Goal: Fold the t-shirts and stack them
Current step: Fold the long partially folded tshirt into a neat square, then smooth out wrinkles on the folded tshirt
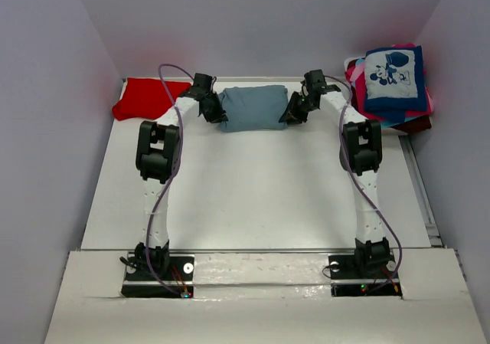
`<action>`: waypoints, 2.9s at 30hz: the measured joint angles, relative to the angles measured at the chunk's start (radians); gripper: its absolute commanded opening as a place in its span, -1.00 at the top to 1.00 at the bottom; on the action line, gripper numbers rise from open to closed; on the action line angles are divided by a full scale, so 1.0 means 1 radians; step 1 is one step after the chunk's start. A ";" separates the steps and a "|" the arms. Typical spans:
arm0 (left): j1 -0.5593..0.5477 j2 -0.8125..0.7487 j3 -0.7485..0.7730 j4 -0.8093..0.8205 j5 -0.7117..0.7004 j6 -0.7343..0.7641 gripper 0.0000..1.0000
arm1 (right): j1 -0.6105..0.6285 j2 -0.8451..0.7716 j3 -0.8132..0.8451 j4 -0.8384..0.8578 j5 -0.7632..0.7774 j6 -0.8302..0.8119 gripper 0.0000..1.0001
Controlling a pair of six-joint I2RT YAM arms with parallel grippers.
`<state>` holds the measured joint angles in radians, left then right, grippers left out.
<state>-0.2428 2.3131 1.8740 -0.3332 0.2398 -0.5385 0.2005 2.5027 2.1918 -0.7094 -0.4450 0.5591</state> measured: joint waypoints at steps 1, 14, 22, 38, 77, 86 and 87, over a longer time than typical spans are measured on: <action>0.000 0.000 0.000 0.000 0.003 -0.003 0.88 | 0.000 0.000 -0.014 0.010 -0.005 0.002 0.44; 0.000 -0.074 -0.137 0.013 0.059 0.000 0.89 | -0.003 -0.115 -0.216 0.025 -0.035 -0.028 0.56; -0.017 -0.249 -0.355 -0.056 0.072 0.012 0.89 | 0.000 -0.329 -0.483 0.006 -0.060 -0.040 0.57; -0.066 -0.648 -0.750 -0.188 0.046 0.015 -0.04 | 0.005 -0.727 -0.967 -0.078 -0.077 -0.114 0.43; -0.131 -0.276 -0.319 -0.179 0.279 0.082 -0.41 | 0.161 -0.347 -0.629 -0.041 -0.194 -0.016 0.34; -0.130 -0.276 -0.323 -0.188 0.264 0.087 -0.41 | 0.161 -0.336 -0.632 -0.037 -0.211 -0.010 0.34; -0.129 -0.276 -0.325 -0.190 0.258 0.088 -0.42 | 0.161 -0.335 -0.633 -0.036 -0.211 -0.010 0.34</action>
<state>-0.3714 2.0373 1.5490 -0.5236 0.4980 -0.4503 0.3614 2.1674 1.5589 -0.7456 -0.6563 0.5495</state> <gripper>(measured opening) 0.712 0.332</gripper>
